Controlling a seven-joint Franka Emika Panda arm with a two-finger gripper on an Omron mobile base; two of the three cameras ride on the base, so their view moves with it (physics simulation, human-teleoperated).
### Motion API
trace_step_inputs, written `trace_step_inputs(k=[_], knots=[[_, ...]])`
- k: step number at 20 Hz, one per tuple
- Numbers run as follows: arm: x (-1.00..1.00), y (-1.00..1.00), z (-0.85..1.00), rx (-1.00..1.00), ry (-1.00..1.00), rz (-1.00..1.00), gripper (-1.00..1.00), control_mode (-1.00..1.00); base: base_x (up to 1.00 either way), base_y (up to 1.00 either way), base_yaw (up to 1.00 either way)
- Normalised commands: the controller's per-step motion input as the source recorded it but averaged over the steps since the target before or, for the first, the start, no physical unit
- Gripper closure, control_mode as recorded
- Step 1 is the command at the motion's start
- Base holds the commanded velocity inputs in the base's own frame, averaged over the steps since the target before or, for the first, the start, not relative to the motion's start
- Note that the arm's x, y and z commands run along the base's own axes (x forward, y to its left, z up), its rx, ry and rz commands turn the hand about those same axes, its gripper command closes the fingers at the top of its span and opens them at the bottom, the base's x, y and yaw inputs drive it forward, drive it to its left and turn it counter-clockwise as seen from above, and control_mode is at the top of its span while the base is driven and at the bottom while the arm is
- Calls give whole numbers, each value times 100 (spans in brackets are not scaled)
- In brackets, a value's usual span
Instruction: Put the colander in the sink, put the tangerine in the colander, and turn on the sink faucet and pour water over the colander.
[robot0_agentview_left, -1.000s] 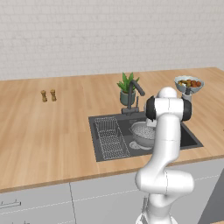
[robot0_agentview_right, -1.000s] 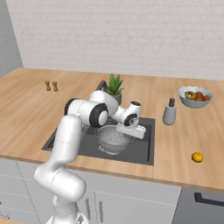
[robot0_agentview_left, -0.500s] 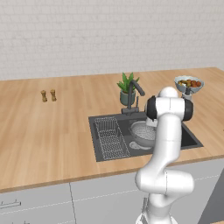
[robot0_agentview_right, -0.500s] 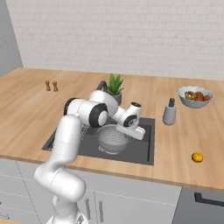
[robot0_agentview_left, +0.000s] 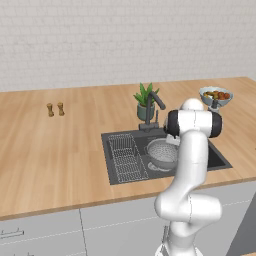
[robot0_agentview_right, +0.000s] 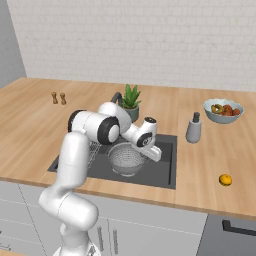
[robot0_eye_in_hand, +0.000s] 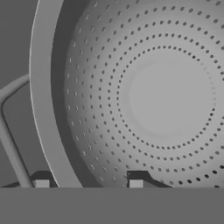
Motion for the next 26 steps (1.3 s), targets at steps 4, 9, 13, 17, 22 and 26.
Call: trace_step_inputs(k=[4, 9, 13, 17, 22, 26], knots=[[0, 51, -25, -4, -3, -21, 100, -100, 0, 0, 0], [0, 44, -19, -1, -2, -19, -100, -100, 0, 0, 0], [-1, 15, -7, 0, 0, -14, -100, -100, 0, 0, 0], [-6, -8, 10, 0, -4, -3, -100, -100, 0, 0, 0], [-19, -20, 40, 0, -10, 0, -100, -100, 0, 0, 0], [-26, -38, 42, 2, 0, 0, -100, -100, 0, 0, 0]])
